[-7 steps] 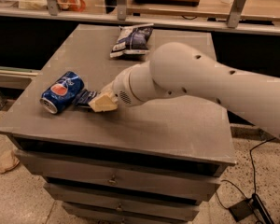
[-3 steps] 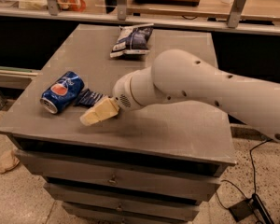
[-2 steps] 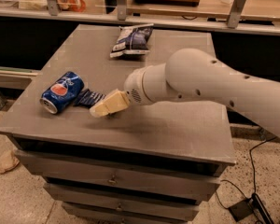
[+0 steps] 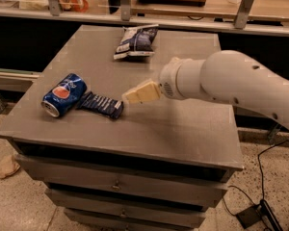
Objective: Move rxbar blueberry near pepsi can
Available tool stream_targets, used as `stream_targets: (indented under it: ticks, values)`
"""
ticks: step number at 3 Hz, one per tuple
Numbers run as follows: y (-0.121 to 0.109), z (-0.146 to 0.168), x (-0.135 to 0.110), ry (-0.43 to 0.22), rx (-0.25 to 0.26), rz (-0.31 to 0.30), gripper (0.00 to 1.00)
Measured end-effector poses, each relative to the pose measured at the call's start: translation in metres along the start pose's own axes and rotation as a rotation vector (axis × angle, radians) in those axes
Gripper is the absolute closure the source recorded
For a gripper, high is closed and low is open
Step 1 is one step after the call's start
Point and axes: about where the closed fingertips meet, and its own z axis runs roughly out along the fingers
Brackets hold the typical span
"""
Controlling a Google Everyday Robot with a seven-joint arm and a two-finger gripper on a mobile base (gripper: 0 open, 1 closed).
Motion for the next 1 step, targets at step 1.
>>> stream_targets:
  ticks: [1]
  values:
    - [-0.0053, -0.0021, -0.0005, -0.005, 0.015, -0.003, 0.0]
